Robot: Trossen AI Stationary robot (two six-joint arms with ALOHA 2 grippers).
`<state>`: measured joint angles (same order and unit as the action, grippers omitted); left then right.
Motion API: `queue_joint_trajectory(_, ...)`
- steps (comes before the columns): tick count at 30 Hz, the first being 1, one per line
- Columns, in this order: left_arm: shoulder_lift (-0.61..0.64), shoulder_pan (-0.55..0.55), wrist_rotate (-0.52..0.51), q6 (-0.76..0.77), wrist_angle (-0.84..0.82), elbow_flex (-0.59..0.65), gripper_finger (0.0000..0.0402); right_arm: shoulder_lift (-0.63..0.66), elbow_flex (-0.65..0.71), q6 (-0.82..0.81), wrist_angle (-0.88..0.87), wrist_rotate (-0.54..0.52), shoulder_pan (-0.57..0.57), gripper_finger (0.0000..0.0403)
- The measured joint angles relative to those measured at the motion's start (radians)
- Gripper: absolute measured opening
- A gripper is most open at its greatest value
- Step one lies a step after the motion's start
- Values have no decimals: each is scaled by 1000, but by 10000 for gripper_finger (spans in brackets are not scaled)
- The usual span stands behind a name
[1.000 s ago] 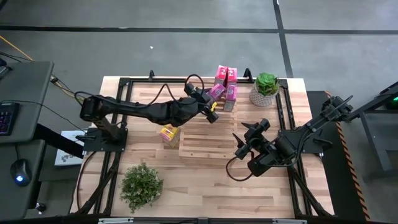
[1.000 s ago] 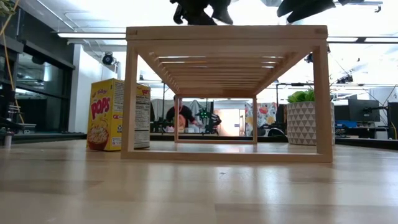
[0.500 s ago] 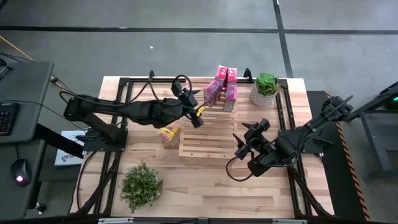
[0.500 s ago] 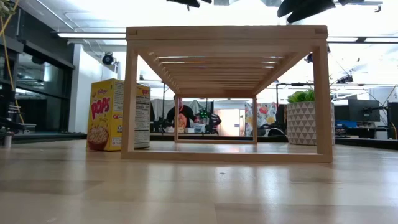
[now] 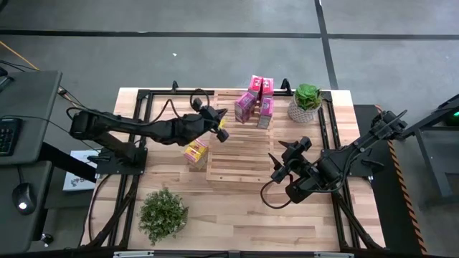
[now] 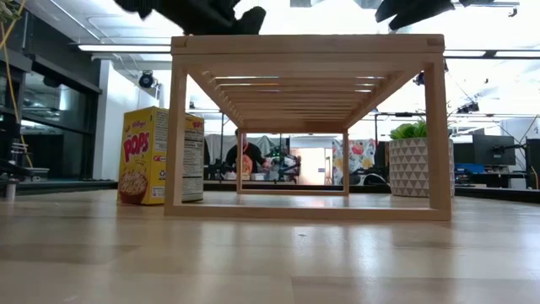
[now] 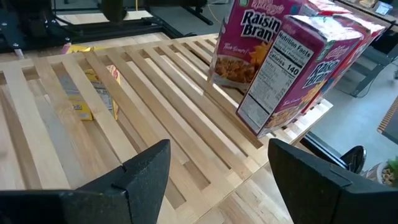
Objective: Stack cereal on shelf
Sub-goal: Put the purple cereal box on the shelf aligned with the other purple cereal box
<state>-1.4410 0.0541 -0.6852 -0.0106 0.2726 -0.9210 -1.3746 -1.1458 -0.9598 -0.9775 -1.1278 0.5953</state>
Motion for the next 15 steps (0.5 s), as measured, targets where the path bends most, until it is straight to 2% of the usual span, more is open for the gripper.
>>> queue_joint_trajectory(7,-60,79,103,94,67,25,2,0,0,0,3,-6,0,264)
queue_joint_trajectory(15,-118,76,127,141,88,25,0,0,0,0,3,-6,0,264)
